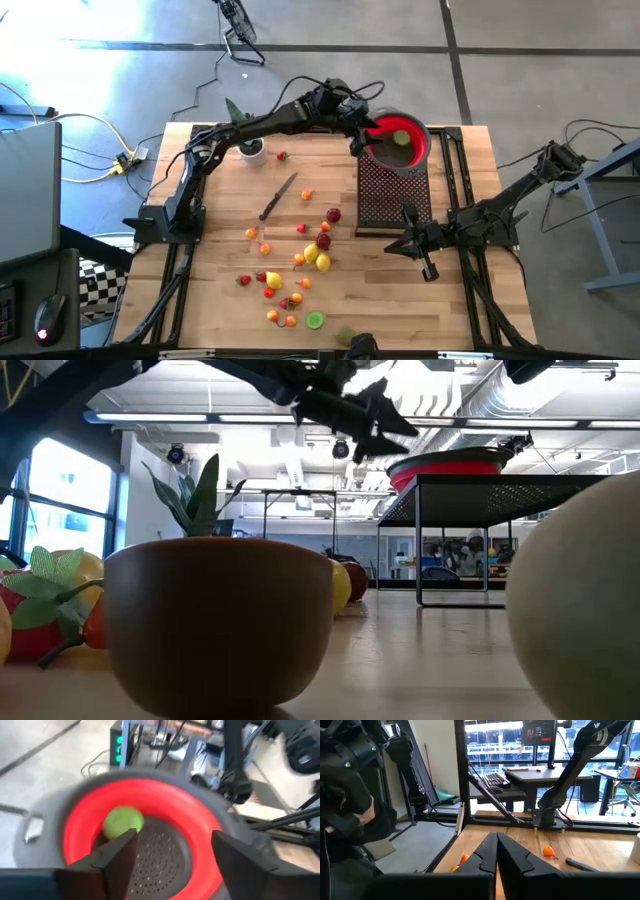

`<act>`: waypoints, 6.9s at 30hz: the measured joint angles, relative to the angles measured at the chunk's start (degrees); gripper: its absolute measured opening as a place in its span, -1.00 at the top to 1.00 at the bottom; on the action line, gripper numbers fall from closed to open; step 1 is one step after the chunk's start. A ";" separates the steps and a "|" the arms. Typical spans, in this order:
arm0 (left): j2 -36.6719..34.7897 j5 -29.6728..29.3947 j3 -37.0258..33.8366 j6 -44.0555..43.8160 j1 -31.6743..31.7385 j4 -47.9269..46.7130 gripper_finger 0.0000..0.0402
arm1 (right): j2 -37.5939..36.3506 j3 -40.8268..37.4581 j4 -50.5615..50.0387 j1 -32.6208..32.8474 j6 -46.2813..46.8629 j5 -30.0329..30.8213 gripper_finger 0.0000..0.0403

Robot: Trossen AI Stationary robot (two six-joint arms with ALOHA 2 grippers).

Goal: Pick & Place Fruit
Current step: Put the knife on the shelf

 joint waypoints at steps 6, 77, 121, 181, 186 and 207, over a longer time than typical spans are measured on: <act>-0.50 3.46 0.02 -0.26 1.17 -1.10 0.36 | 0.00 0.00 0.34 0.00 -0.04 0.04 0.99; -65.09 -35.46 -59.52 -36.57 -29.99 -32.73 1.00 | 0.00 0.00 3.04 -0.96 -5.19 12.17 0.99; -48.81 -38.74 -59.49 -50.27 -30.23 -46.30 -0.21 | 0.00 -0.02 2.87 -0.04 -7.65 7.08 0.99; -28.33 -25.90 -59.52 -33.09 -14.35 -36.24 -0.21 | 0.00 -0.02 2.89 -0.07 -7.74 5.81 0.99; -28.33 -24.19 -59.52 -31.67 -12.72 -36.23 -0.21 | 0.00 -0.02 2.89 -0.04 -7.74 5.79 0.99; -28.57 -21.85 -66.56 -32.90 -13.33 -29.56 -0.21 | 0.00 -0.02 3.42 -0.05 -7.69 5.88 0.99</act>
